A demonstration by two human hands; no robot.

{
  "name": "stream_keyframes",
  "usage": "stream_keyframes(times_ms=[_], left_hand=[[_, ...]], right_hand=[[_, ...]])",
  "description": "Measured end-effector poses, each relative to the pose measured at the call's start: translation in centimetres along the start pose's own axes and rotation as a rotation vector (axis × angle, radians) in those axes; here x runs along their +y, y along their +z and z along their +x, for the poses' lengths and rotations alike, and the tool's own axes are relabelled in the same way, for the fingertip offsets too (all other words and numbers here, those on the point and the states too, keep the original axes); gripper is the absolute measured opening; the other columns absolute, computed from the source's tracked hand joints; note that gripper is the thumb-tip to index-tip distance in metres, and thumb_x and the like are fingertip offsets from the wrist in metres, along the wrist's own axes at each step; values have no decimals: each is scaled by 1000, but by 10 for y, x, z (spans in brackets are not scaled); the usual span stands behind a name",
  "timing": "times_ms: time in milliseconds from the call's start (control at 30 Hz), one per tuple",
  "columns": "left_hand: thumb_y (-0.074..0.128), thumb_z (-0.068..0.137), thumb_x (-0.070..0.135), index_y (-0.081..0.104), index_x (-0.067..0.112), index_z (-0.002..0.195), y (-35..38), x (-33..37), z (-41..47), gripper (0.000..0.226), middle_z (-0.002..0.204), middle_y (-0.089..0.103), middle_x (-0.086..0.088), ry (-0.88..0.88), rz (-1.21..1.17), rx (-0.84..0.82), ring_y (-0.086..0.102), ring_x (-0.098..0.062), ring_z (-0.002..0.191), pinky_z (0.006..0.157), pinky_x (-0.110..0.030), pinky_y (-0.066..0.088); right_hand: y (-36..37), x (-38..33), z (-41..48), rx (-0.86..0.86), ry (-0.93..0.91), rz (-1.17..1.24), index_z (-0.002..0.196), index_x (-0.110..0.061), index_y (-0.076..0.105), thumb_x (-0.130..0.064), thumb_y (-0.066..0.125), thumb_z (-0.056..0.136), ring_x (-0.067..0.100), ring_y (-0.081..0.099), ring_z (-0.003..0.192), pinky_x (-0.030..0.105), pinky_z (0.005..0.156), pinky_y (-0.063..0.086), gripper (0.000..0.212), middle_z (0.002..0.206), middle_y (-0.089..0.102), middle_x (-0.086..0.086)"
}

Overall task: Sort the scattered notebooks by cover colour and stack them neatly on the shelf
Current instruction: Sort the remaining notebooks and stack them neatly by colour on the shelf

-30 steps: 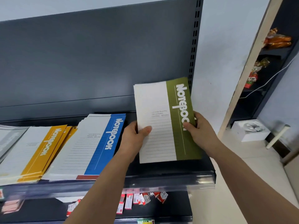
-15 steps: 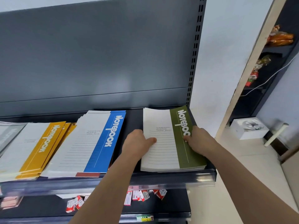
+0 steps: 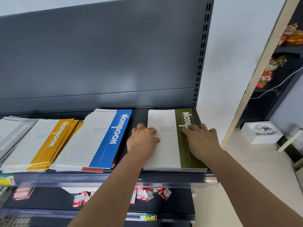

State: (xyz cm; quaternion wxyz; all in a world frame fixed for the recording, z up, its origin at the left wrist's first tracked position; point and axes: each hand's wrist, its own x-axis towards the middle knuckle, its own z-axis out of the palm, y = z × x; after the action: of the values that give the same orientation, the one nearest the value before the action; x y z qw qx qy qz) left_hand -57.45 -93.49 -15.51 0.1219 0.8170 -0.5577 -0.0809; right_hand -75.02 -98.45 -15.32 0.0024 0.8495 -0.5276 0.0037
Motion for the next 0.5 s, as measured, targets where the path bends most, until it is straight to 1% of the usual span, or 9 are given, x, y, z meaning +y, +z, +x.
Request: stream_keyframes(times_ms=[67, 133, 200, 300, 400, 467, 500], left_hand=[[54, 94, 42, 52, 33, 135, 2, -1, -2, 42, 131, 41, 1, -4, -17, -1, 41, -19, 122, 93, -35, 48], [53, 95, 37, 52, 32, 135, 2, -3, -2, 40, 133, 41, 1, 12, -65, -17, 42, -18, 121, 93, -34, 48], [55, 96, 31, 55, 29, 133, -3, -12, -3, 37, 134, 46, 0, 11, -163, -14, 48, -18, 119, 95, -35, 49], [57, 95, 28, 58, 26, 130, -22, -44, -5, 36, 130, 56, -2, -77, -267, 108, 55, -21, 115, 94, -38, 49], [56, 94, 30, 56, 21, 131, -46, -93, -8, 39, 130, 58, -5, -184, -193, 208, 55, -25, 115, 91, -40, 51], [56, 94, 34, 53, 20, 134, -59, -123, -12, 43, 132, 57, -6, -246, -88, 209, 51, -26, 119, 91, -40, 50], [55, 94, 35, 52, 19, 135, -66, -139, -14, 44, 134, 55, -6, -270, -44, 202, 49, -26, 121, 93, -39, 49]], right_hand=[[0, -3, -2, -14, 0, -18, 138, -25, 40, -28, 39, 100, 25, 39, 128, 45, 101, 34, 38, 142, 45, 0], [-2, -6, -2, -16, 10, -29, 135, -25, 42, -30, 42, 99, 25, 39, 128, 45, 103, 34, 37, 139, 47, 0], [-9, -14, 0, -16, 8, -32, 134, -24, 45, -30, 46, 97, 25, 38, 130, 46, 105, 32, 37, 140, 47, 2], [-16, -39, 7, -4, -33, -16, 139, -22, 43, -23, 51, 95, 27, 37, 132, 48, 107, 32, 45, 142, 46, 3], [-16, -80, 16, 59, -110, 38, 136, -21, 47, -17, 48, 94, 25, 40, 127, 44, 101, 38, 42, 137, 50, 1], [-14, -109, 19, 70, -150, 116, 135, -21, 47, -20, 47, 96, 25, 41, 125, 40, 96, 40, 39, 135, 52, 0], [-12, -126, 21, 70, -167, 161, 137, -21, 47, -23, 46, 97, 24, 41, 125, 38, 96, 41, 40, 135, 52, 0]])
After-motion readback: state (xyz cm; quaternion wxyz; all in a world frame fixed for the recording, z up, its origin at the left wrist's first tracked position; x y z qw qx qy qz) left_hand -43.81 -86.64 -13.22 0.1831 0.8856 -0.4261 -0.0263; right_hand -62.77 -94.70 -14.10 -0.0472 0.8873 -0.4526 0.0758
